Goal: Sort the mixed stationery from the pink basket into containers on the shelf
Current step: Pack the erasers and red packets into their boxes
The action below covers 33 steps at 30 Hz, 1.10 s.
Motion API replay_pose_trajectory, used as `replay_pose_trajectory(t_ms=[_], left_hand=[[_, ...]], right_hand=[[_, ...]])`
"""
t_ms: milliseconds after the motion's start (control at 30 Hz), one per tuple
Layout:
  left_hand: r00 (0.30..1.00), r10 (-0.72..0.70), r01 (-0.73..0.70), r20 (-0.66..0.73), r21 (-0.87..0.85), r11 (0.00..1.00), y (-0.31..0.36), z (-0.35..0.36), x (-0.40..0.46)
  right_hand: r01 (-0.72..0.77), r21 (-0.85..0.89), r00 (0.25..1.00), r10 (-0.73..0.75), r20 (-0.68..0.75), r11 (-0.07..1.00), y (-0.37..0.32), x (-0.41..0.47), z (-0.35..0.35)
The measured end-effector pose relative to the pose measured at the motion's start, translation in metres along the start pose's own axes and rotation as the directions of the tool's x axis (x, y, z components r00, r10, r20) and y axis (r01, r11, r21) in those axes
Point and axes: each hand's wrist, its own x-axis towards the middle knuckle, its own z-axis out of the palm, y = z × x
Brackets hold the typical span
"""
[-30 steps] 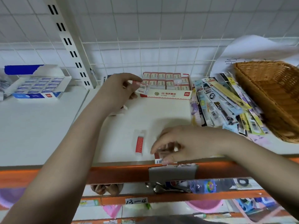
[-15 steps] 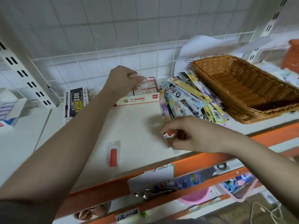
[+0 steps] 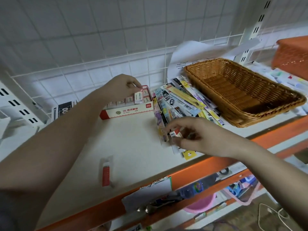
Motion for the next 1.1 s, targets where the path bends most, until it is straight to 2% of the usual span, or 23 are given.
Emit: replay_pose_trajectory(t_ms=[67,133,267,333,467,667,733,833,933,1033,1100], left_hand=[[1.000,-0.001,0.001,-0.012,0.030,1.000,-0.006,0.006,0.002],[1.000,0.025,-0.025,-0.004,0.134,0.991,-0.010,0.010,0.001],[0.993,0.116,-0.113,-0.003,0.228,0.967,-0.014,0.014,-0.004],[0.987,0.161,-0.162,0.026,0.268,0.950,-0.014,0.016,-0.006],[0.992,0.114,-0.125,0.053,0.305,0.944,-0.010,0.020,-0.012],[0.984,0.141,-0.111,-0.111,0.242,0.964,-0.008,0.024,-0.065],[0.985,0.083,-0.048,-0.155,0.216,0.975,-0.004,0.024,-0.090],[0.973,-0.044,0.081,-0.225,0.161,0.984,0.008,0.022,-0.129],[0.957,-0.214,0.242,-0.195,0.134,0.961,0.012,0.025,-0.164],[0.904,-0.406,0.422,-0.130,0.140,0.896,0.010,0.029,-0.190],[0.867,-0.492,0.498,-0.083,0.122,0.858,0.010,0.029,-0.200]], right_hand=[[0.014,0.017,0.998,-0.013,-0.055,1.000,0.000,0.001,0.000],[0.014,0.043,0.989,-0.007,-0.148,0.999,0.000,0.005,-0.001],[-0.039,0.094,0.950,0.066,-0.305,0.995,0.004,0.018,-0.004],[-0.060,0.156,0.942,0.107,-0.318,0.986,0.004,0.027,-0.006],[-0.058,0.235,0.937,0.134,-0.322,0.970,0.005,0.044,-0.007],[-0.113,0.306,0.945,0.198,-0.260,0.945,0.001,0.071,-0.011],[-0.142,0.327,0.939,0.232,-0.256,0.934,0.001,0.089,-0.012],[-0.159,0.249,0.915,0.237,-0.327,0.955,0.004,0.125,-0.014],[-0.212,0.219,0.910,0.274,-0.311,0.952,0.012,0.156,-0.016],[-0.282,0.009,0.936,0.277,-0.215,0.959,0.017,0.175,-0.016],[-0.256,-0.164,0.954,0.221,-0.202,0.953,0.015,0.181,-0.016]])
